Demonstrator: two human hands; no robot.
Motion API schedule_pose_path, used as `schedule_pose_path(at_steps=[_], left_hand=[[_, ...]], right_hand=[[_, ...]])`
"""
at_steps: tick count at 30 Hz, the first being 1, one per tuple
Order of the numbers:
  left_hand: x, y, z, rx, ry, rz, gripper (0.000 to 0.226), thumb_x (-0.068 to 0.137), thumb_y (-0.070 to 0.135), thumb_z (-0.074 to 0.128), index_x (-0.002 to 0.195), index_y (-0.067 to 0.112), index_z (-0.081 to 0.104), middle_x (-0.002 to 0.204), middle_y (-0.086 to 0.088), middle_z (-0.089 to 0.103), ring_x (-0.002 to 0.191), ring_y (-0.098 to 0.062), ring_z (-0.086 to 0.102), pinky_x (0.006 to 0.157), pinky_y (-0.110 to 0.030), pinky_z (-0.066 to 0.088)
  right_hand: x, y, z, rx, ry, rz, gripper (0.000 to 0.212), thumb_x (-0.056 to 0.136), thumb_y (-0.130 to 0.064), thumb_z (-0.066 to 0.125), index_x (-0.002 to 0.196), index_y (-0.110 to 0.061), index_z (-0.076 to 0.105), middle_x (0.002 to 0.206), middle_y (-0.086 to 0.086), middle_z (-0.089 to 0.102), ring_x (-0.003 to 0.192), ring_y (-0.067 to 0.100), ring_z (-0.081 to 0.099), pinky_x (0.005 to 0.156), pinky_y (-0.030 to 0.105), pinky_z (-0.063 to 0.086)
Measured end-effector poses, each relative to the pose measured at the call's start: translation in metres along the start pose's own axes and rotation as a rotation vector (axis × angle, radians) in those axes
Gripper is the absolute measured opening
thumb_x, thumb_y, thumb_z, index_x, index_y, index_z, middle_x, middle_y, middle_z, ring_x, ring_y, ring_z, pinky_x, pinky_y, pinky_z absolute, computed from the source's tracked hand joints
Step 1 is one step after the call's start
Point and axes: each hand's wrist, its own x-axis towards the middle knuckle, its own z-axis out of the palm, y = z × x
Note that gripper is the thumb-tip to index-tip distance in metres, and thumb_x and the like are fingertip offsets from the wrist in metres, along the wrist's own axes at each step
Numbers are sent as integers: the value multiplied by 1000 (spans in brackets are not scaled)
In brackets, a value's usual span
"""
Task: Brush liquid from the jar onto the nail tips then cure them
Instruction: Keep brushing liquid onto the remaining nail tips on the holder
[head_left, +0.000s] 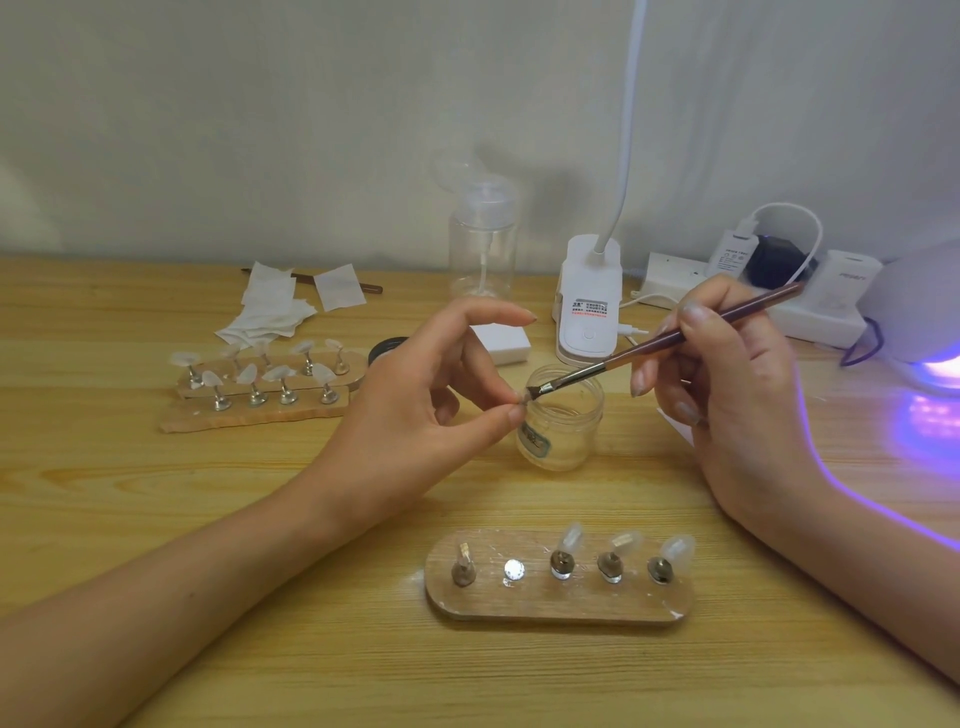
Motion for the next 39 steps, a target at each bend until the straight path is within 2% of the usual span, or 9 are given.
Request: schedule_pose_path(at_steps=[4,9,16,20,23,26,30,34,39], left_hand=[[0,0,0,7,-1,3,53,86,1,75,129,27,57,78,9,65,81,-9,69,56,-32,42],[0,-2,0,9,-3,13,53,86,2,75,129,26,57,78,10,65,82,-10,69,57,-35,42],[0,-3,-2,-12,-13,21,51,87,3,75,128,26,57,83,9,68,87,-13,70,56,-37,44],[0,-2,-2,-40,21,11,47,88,1,74,126,22,58,87,8,67,87,-13,68,63,-40,49],[0,6,-4,-65,45,-6,46,87,-1,74,125,18,58,88,7,67,88,-11,67,69,-32,51],[3,24,-12,-36,44,57,47,87,2,75,128,15,57,90,3,70,90,-13,69,74,-37,55],[6,56,-24,44,23,210,51,87,7,76,131,20,54,86,8,70,89,-13,71,69,-38,54],[1,74,-23,48,-22,271,50,88,13,76,131,21,52,87,6,70,89,-23,72,69,-44,55],[-24,71,-14,92,-54,229,54,88,21,76,134,23,50,86,11,72,93,-18,73,77,-22,50]], right_hand=[[0,0,-1,-20,22,7,19,97,-19,42,79,-18,47,57,7,62,40,14,30,41,23,22],[0,-1,0,-40,50,22,17,95,-20,43,79,-17,47,55,7,61,46,27,24,42,27,20],[1,-2,0,-31,81,46,20,97,-18,43,78,-19,48,55,5,59,44,18,29,42,25,20],[2,-2,-1,1,104,76,29,104,-9,37,78,-18,46,54,6,59,40,13,25,42,25,19],[2,-3,-1,13,110,76,27,104,-9,37,79,-17,44,53,5,59,39,13,26,41,21,20],[2,-4,-1,14,104,65,26,104,-9,37,81,-16,44,54,4,59,38,12,27,40,20,21],[3,-4,0,19,106,63,26,104,-9,36,80,-16,44,54,4,59,38,12,26,40,20,21],[4,-4,0,36,114,66,27,104,-8,36,80,-16,44,53,3,59,37,11,27,40,18,24],[3,-3,1,40,101,62,28,104,-9,37,79,-18,46,54,3,59,37,11,27,40,19,24]])
